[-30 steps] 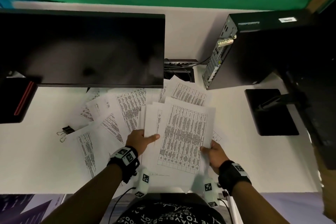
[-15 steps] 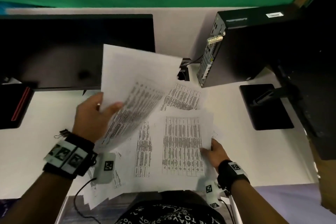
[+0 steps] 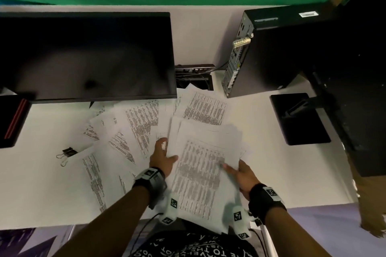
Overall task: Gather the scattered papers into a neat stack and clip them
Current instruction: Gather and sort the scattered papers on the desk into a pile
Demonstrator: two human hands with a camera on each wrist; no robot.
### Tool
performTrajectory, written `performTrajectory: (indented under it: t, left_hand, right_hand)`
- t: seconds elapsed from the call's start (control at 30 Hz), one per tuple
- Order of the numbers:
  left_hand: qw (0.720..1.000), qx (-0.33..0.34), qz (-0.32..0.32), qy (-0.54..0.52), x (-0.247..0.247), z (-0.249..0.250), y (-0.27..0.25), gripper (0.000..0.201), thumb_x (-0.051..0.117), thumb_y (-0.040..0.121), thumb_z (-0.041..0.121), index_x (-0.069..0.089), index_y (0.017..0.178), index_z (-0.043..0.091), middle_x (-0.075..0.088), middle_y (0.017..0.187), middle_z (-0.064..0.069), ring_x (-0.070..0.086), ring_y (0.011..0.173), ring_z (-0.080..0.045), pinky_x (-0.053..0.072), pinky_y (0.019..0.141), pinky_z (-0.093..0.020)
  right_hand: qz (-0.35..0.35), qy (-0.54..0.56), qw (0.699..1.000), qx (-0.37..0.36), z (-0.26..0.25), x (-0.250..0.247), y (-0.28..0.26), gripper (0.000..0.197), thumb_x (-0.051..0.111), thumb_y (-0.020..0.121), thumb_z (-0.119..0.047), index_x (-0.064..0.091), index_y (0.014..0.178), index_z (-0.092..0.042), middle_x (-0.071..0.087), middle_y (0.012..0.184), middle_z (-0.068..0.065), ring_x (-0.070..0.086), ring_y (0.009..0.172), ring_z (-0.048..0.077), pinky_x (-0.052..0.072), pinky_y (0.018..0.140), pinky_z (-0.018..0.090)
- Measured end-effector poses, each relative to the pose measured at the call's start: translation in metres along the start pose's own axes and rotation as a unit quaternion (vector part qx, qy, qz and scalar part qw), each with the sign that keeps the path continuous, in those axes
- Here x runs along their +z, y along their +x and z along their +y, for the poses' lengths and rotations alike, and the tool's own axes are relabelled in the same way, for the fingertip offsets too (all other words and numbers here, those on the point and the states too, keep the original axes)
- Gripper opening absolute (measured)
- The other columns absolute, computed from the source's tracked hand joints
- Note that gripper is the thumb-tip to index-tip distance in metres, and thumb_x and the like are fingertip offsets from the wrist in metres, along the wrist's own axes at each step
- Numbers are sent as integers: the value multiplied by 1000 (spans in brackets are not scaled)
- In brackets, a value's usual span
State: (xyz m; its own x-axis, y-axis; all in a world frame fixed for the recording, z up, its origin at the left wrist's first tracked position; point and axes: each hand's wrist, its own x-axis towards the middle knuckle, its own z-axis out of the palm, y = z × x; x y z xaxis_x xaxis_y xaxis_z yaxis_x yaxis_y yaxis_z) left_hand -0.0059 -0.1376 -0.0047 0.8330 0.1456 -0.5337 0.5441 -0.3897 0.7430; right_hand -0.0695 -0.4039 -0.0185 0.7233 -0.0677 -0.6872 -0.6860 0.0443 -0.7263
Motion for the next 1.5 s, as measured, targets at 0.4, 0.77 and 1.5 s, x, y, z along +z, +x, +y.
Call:
performTrajectory:
  t: [0.4,0.77,1.5]
  left_hand:
    - [956,-105,133,242,-24,-8,13,75,70,80,45,35,141,19,25,149,-9,28,135,-34,34,104,-59]
    - [962,-119,151,196,-11,-16,14,76,78,69,48,43,130,21,13,152,-9,14,142,-32,27,108,-59]
    - [965,-172,140,137,-17,9,46,50,75,74,12,44,113,7,48,110,-10,51,112,-31,48,93,-39]
  right_hand:
    - [93,-83,992,-28,16,-21,9,32,67,81,2,67,97,-26,75,103,3,69,99,32,53,94,58]
    - [85,-109,989,-41,11,-14,5,35,66,85,3,63,97,-30,72,105,3,66,104,32,50,100,56]
    - [89,-146,984,-47,3,-8,-3,41,62,84,6,62,93,-34,70,103,-1,65,107,33,48,101,57]
